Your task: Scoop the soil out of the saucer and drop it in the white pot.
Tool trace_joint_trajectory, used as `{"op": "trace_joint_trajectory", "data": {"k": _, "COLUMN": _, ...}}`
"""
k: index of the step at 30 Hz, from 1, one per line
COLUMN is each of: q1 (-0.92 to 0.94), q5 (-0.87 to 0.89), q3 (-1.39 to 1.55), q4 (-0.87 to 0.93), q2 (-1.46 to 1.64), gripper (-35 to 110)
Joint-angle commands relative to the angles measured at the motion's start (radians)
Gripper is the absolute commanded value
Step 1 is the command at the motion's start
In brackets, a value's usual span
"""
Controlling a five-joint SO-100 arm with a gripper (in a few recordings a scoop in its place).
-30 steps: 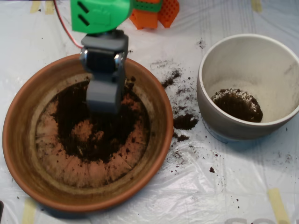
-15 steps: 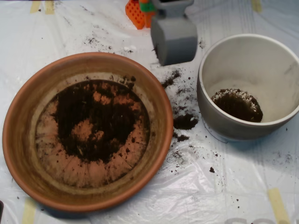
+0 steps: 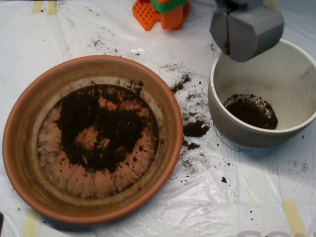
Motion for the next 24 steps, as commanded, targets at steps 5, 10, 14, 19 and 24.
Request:
{"op": "trace_joint_trajectory", "data": {"k": 5, "q1": -0.031, "q5": 0.02, "q3": -0.181, "q4": 0.031, "q2": -0.124, "gripper": 0}}
{"op": "trace_joint_trajectory", "data": {"k": 10, "q1": -0.014, "q5": 0.021, "q3": -0.17, "q4": 0.032, "q2": -0.156, "gripper": 22}}
{"op": "trace_joint_trajectory", "data": {"k": 14, "q1": -0.018, "q5": 0.011, "q3": -0.129, "q4": 0.026, "q2": -0.133, "gripper": 30}}
{"op": "trace_joint_trajectory", "data": {"k": 19, "q1": -0.021, "q5": -0.002, "q3": -0.049, "q4": 0.008, "q2": -0.081, "gripper": 33}}
{"op": "trace_joint_trajectory", "data": {"k": 24, "q1": -0.023, "q5": 0.006, "q3": -0.02, "q4": 0.003, "q2": -0.067, "gripper": 35}}
